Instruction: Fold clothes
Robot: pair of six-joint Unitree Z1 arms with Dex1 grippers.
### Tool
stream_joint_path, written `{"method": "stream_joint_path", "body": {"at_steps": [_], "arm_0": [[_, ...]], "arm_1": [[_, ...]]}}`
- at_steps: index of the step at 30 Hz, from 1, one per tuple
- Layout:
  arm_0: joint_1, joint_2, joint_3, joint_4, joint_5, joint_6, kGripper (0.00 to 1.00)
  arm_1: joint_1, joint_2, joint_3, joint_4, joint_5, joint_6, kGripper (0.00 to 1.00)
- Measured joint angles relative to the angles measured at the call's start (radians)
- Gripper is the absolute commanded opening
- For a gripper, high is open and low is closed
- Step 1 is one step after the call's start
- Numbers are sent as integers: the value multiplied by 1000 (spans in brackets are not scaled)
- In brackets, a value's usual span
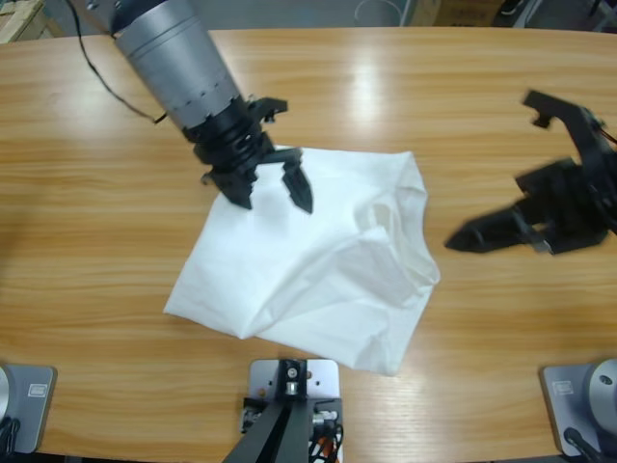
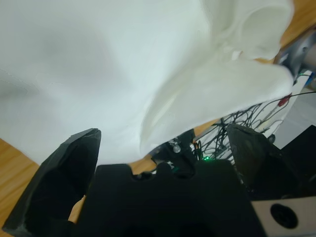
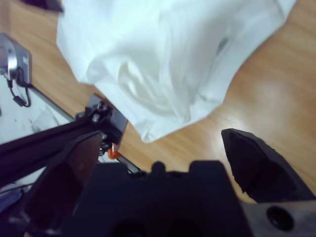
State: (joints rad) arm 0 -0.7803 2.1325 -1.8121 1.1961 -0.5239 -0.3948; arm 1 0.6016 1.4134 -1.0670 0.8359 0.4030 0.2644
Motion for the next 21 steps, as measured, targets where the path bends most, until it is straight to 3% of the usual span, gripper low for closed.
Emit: {"method": "stream_joint_path", "body": {"at_steps": [6,11,21], "arm_0": [[1,-37,119,-84,0,0,991],[3,-38,148,-114,0,1,991],[68,-38,176,-118,0,47,991]], "arm_1": [[0,144,-200,36,8,-54,987],[2,265,-372,74,86,-89,982],[145,393,-418,47,158,-56,982]]}}
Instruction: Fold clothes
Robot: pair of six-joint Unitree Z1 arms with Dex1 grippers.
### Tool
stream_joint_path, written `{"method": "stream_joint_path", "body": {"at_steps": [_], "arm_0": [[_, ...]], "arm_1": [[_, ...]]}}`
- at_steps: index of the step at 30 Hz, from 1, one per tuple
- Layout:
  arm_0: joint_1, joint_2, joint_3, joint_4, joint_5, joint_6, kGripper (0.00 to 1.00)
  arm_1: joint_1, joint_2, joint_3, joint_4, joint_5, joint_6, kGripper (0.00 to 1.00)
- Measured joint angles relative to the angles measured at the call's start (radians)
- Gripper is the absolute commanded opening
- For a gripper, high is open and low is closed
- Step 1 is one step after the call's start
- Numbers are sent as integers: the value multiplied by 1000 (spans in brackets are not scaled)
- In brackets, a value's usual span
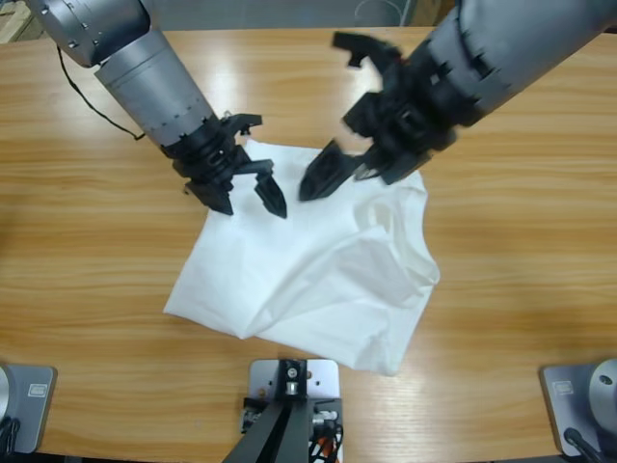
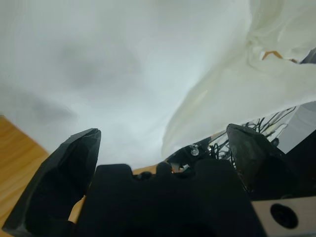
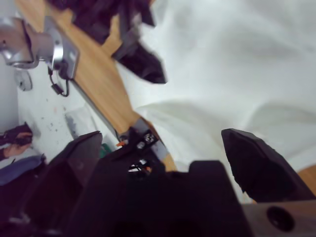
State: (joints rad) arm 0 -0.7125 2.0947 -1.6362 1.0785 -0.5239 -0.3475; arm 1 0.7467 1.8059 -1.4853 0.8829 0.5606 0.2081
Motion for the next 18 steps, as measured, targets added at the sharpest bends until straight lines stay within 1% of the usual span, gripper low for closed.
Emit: {"method": "stream_joint_path", "body": {"at_steps": [5,10,18], "arm_0": [[53,1,17,-2,1,32,991],[104,1,52,-24,5,56,993],[125,1,60,-35,5,111,994]], "arm_1": [[36,36,17,-29,25,16,982],[37,60,109,-100,67,41,982],[48,81,218,-168,95,81,982]]}}
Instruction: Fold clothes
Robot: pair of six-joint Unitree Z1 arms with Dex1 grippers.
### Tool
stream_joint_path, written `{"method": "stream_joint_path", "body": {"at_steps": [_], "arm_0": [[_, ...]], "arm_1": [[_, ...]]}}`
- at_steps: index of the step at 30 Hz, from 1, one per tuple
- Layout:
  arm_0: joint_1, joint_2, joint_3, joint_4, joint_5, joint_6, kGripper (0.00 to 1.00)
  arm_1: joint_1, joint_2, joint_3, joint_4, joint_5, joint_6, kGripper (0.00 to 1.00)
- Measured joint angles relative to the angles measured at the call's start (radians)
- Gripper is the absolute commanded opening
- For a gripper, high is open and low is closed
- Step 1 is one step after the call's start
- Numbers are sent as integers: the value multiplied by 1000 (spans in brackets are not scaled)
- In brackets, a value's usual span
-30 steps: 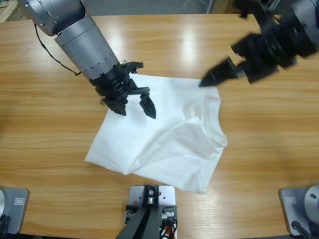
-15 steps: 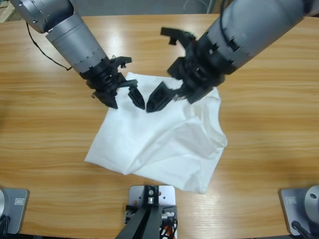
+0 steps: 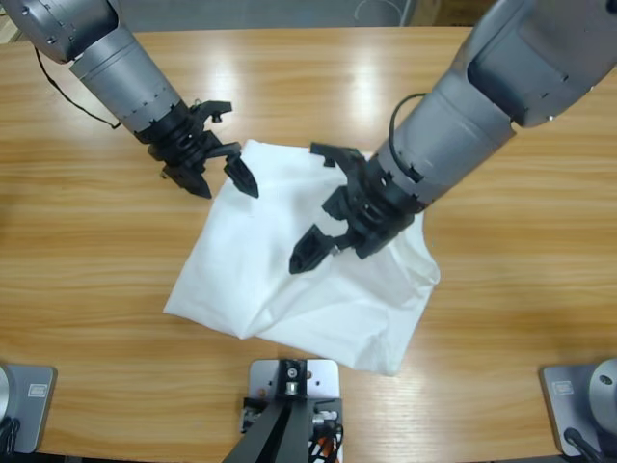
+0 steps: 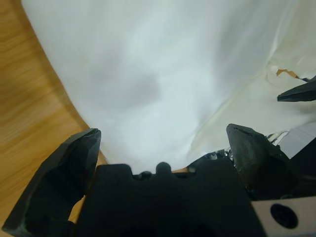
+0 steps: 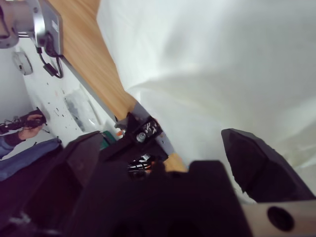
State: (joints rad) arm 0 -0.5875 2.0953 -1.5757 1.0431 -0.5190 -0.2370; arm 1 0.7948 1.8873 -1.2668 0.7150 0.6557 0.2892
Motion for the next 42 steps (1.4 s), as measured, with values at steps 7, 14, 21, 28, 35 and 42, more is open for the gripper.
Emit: {"method": "stream_joint_path", "body": {"at_steps": [7,14,21,28,35,42], "arm_0": [[11,0,4,0,0,32,991],[12,0,30,0,0,41,991],[12,-3,56,0,0,47,991],[13,-26,60,14,0,50,994],[13,-49,60,35,0,50,996],[13,-57,60,42,0,50,996]], "arm_1": [[75,-42,134,-71,0,129,982],[86,-103,208,-124,0,204,982],[87,-195,297,-165,-12,255,982],[89,-264,327,-198,-35,284,982],[146,-266,384,-316,-35,351,983],[170,-266,430,-385,-35,390,982]]}}
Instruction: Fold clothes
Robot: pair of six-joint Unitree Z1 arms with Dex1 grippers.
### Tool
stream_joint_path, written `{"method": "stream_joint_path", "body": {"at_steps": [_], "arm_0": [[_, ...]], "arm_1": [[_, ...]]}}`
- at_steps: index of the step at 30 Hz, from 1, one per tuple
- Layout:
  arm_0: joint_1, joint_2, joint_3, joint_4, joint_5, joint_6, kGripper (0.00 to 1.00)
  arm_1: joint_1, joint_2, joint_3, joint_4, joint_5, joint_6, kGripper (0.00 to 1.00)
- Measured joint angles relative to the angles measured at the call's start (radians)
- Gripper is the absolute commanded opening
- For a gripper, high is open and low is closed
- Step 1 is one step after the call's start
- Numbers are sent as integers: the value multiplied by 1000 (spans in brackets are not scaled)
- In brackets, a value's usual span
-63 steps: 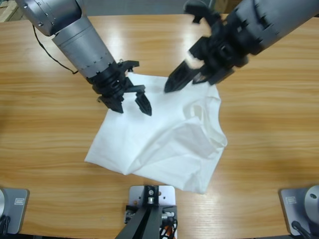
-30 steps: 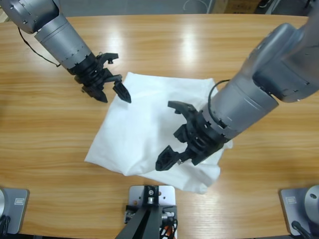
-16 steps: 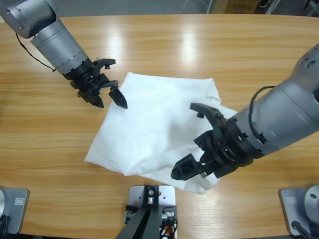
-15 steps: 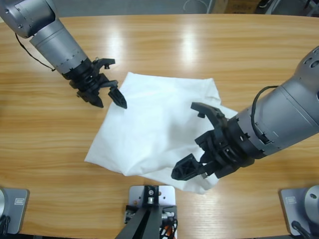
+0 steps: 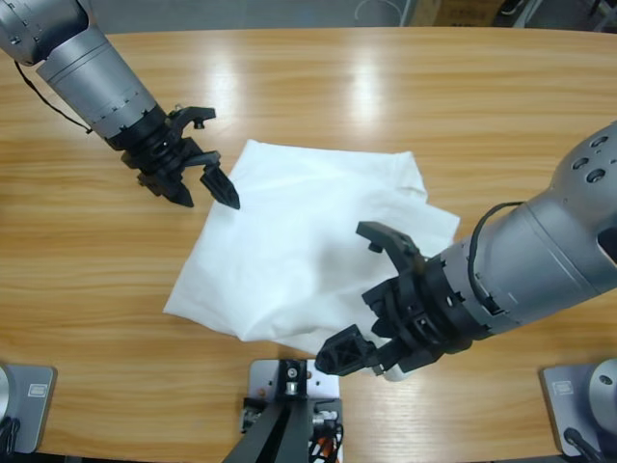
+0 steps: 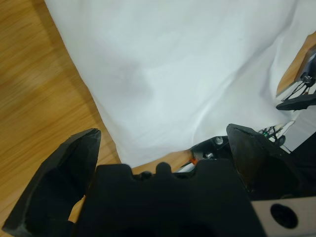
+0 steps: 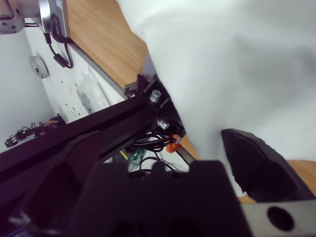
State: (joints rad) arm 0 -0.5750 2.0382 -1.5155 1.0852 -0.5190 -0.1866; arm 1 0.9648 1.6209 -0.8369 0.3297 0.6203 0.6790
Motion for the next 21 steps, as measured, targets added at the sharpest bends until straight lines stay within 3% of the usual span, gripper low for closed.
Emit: {"method": "stream_joint_path", "body": {"at_steps": [8,14,17,21], "arm_0": [[0,0,0,5,0,0,996],[0,0,0,8,0,0,996],[0,0,0,10,0,0,996],[0,0,-1,23,0,0,996]], "arm_1": [[19,-1,64,-29,-8,53,982],[12,-72,91,-16,-84,89,982],[-71,-127,90,8,-103,50,982],[-275,-170,85,44,-105,-67,982]]}}
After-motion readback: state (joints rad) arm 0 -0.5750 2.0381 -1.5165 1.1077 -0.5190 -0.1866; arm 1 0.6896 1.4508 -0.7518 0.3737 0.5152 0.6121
